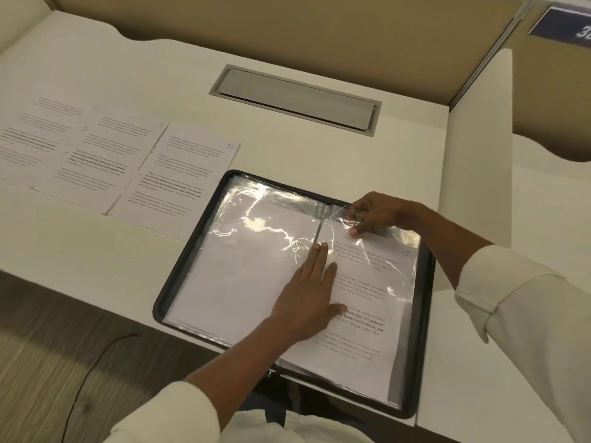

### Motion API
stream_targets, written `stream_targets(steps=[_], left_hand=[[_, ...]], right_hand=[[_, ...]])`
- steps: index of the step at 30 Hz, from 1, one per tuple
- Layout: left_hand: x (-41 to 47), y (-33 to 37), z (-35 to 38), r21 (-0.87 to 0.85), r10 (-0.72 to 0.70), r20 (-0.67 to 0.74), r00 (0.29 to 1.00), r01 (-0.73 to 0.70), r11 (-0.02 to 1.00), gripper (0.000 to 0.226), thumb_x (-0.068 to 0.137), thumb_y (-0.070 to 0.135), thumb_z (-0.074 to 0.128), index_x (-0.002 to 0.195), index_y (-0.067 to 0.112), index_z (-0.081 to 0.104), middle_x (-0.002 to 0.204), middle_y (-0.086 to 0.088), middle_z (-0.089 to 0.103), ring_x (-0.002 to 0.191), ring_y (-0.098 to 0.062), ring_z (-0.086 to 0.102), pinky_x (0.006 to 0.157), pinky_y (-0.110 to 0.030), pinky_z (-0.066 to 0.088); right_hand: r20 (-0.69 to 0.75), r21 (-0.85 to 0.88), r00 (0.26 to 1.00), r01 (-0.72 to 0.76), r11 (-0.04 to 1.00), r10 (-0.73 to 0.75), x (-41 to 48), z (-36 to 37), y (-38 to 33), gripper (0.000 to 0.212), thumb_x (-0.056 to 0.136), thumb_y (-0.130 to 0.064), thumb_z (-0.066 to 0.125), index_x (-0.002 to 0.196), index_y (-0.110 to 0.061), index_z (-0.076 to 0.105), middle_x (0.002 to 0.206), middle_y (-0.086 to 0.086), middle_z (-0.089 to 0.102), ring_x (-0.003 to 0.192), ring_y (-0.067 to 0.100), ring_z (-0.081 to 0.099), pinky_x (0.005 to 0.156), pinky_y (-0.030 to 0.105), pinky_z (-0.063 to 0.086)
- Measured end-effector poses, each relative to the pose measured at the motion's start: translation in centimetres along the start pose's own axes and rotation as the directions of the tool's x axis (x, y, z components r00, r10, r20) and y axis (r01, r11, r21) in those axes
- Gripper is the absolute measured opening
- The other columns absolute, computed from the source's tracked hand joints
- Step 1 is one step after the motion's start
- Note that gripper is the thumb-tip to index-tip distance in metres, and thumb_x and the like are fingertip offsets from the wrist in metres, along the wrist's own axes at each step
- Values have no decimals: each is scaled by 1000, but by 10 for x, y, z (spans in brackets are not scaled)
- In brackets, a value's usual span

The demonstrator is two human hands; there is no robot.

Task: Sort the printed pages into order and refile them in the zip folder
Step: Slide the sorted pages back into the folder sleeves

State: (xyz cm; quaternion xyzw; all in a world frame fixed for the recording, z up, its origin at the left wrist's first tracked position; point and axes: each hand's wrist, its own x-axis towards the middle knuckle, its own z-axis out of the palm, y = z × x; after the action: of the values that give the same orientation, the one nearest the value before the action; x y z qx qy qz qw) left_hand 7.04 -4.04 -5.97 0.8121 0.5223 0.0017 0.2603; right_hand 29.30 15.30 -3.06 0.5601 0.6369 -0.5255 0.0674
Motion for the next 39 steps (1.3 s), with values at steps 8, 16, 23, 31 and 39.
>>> stream_targets(steps=[8, 16, 23, 31, 39], left_hand=[[-26, 6, 16, -30, 0, 3, 1000, 0, 1000, 95, 98, 69, 52, 168, 21, 8, 170, 2, -34, 158, -22, -28, 128, -43, 4], [-28, 6, 15, -13, 8, 12, 1000, -8, 1000, 97, 97, 73, 48, 168, 23, 6, 170, 2, -34, 158, -22, -27, 127, -42, -3], [-28, 6, 17, 9, -11, 39, 999, 11, 1000, 95, 100, 72, 45, 168, 24, 1, 170, 2, -34, 155, -19, -32, 123, -38, -13], [-26, 4, 14, -39, -1, 13, 1000, 2, 999, 82, 101, 68, 49, 165, 28, 17, 175, 3, -19, 161, -20, -16, 123, -37, -6], [-21, -11, 14, -166, 27, -196, 980, -61, 984, 42, 96, 24, 74, 136, 21, 61, 167, -2, 33, 152, -23, 33, 119, -41, 39]], right_hand=[[-116, 15, 993, 2, 1000, 0, 1, 15, -3, 40, 58, -13, 102, 90, -13, 78, 80, 0, 73, 77, 18, 66, 71, 31, 53], [-135, -70, 990, -51, 996, 41, -4, 13, -10, 38, 69, -17, 98, 100, -10, 77, 86, -3, 68, 81, 15, 59, 69, 27, 45], [-124, -309, 971, -235, 921, 206, -34, -12, -2, 36, 62, -30, 101, 76, -10, 75, 72, -1, 77, 70, 16, 71, 65, 29, 56], [-540, -18, 828, -190, 982, 151, -85, 3, 7, 38, 57, -44, 102, 72, -21, 75, 93, -8, 73, 107, 16, 63, 90, 36, 47], [-691, 525, 609, 52, 849, 390, -112, 85, 33, 116, 62, -41, 100, 155, -26, 31, 125, 0, 61, 108, 17, 62, 96, 40, 53]])
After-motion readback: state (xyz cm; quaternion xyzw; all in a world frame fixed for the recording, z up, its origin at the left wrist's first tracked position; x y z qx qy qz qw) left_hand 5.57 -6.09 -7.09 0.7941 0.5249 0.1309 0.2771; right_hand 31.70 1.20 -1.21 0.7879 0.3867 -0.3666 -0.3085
